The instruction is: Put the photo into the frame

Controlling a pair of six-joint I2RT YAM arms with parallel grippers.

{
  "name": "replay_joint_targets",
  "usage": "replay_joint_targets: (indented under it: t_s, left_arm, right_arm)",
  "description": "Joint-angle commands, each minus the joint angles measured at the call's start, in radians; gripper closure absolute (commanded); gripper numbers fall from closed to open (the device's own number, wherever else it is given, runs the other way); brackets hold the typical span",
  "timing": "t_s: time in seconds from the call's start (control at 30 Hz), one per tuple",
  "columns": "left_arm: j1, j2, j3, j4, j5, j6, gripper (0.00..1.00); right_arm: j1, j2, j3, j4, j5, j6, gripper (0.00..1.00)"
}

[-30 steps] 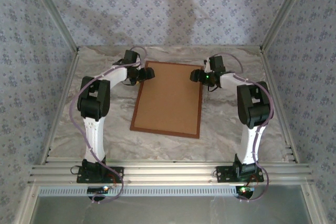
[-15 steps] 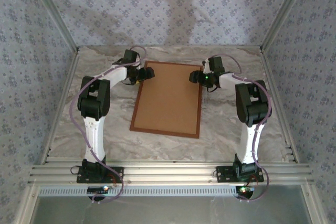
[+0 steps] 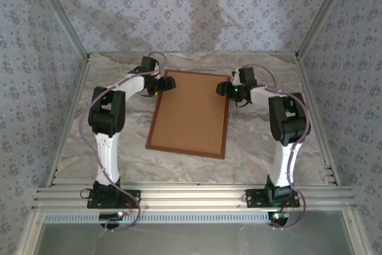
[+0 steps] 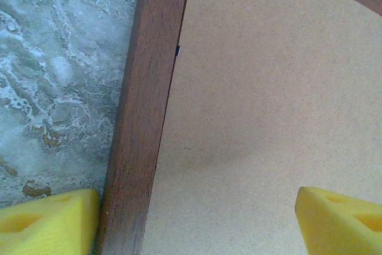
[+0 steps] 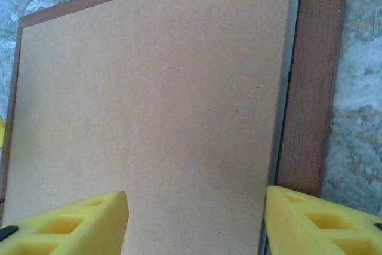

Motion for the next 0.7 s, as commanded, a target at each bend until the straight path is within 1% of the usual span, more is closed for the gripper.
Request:
replay_joint_targets:
  t_s: [0.0,0.2,0.3,0.43,0.5,0.57,0.67]
  left_arm:
    - [-0.026,0.033,0.008,0.076,0.049,0.015,0.15]
    - [-0.024,0.062,0.074,0.028,0.036,0.038,0.15]
    - [-0.023,0.085,0.132,-0.014,0.006,0.065,0.14]
    - [-0.013,0.134,0.255,-0.094,-0.029,0.105,0.14]
    - [-0.009,0.157,0.317,-0.141,-0.05,0.128,0.14]
    - [-0.005,0.167,0.402,-0.184,-0.088,0.15,0.14]
    - [0.002,0.15,0.445,-0.219,-0.148,0.171,0.13]
  right_arm:
    - [0.058,-0.054,-0.073,-0.03,-0.122,0.074,0.38]
    - [0.07,-0.117,-0.137,-0.057,-0.056,0.109,0.39]
    - [0.074,-0.157,-0.17,-0.071,-0.029,0.108,0.39]
    - [0.085,-0.223,-0.212,-0.084,-0.03,0.093,0.38]
    - [0.085,-0.262,-0.226,-0.113,-0.009,0.07,0.35]
    - [0.08,-0.306,-0.23,-0.166,0.069,0.023,0.31]
    - [0.065,-0.353,-0.221,-0.225,0.19,-0.055,0.26]
